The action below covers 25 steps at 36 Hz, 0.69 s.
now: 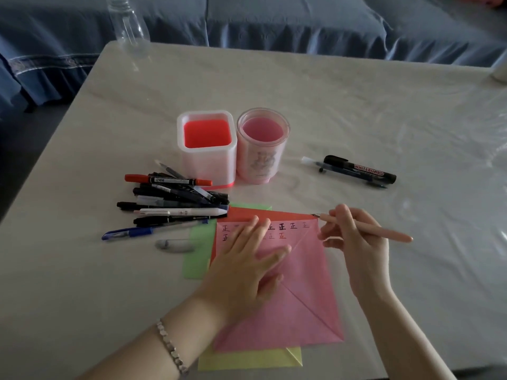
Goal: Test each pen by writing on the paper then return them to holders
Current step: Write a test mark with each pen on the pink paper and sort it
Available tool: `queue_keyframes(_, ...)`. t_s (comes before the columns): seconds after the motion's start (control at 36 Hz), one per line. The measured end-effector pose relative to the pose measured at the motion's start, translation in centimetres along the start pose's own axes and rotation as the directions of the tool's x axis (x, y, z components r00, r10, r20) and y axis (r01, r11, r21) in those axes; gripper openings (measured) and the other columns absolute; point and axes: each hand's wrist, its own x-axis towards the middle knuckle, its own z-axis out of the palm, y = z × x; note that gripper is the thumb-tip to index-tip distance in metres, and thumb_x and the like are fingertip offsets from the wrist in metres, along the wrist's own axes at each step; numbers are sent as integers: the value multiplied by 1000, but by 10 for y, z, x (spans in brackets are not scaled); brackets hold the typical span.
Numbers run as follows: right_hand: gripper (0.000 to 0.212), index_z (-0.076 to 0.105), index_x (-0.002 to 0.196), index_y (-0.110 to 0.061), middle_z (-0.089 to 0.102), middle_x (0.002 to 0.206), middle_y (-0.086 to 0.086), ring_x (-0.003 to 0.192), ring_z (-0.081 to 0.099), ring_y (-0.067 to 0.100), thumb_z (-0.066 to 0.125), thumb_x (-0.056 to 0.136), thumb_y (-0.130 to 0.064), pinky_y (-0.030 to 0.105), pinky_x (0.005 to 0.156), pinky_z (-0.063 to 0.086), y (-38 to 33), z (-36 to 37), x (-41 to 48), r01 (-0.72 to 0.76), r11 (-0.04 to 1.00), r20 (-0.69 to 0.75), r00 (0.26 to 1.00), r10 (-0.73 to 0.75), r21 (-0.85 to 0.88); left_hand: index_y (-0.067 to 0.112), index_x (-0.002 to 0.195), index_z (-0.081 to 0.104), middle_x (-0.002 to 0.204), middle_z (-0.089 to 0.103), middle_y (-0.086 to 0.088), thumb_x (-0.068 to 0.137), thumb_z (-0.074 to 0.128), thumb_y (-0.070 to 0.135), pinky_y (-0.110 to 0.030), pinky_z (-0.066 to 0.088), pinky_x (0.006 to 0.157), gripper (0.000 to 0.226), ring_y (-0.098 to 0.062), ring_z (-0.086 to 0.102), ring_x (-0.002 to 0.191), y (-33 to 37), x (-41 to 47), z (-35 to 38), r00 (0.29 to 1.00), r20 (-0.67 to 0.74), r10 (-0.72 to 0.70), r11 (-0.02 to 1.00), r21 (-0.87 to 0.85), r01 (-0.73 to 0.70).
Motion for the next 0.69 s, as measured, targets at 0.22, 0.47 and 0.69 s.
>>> queue_keyframes(0.22, 43, 43, 48, -12, 45, 36, -4, 37, 38, 6, 68, 81, -24, 18, 46, 35, 25, 20, 11, 114, 968, -146, 978, -149, -225, 35, 124, 58, 147, 36, -15, 84, 41, 47, -41, 15, 110, 45, -28, 21, 138, -1, 1, 2, 1000, -17, -3, 998, -68, 2)
queue_keyframes(0.47, 44, 35, 47, -14, 33, 41, -7, 42, 31, 6, 60, 82, -5, 14, 45, 26, 44, 26, 7, 150, 932, -192, 956, -222, -330, 37, 123, 58, 145, 39, -15, 84, 43, 46, -41, 18, 109, 43, -29, 28, 137, 0, 1, 0, 999, -28, -21, 993, -118, 17)
queue_keyframes(0.69, 41, 35, 48, -7, 35, 44, -2, 44, 33, 7, 60, 81, -5, 14, 45, 27, 45, 27, 8, 155, 923, -193, 953, -234, -352, 37, 123, 58, 144, 39, -15, 84, 43, 47, -41, 18, 110, 43, -30, 29, 137, 1, 1, -1, 999, -22, -28, 991, -132, 25)
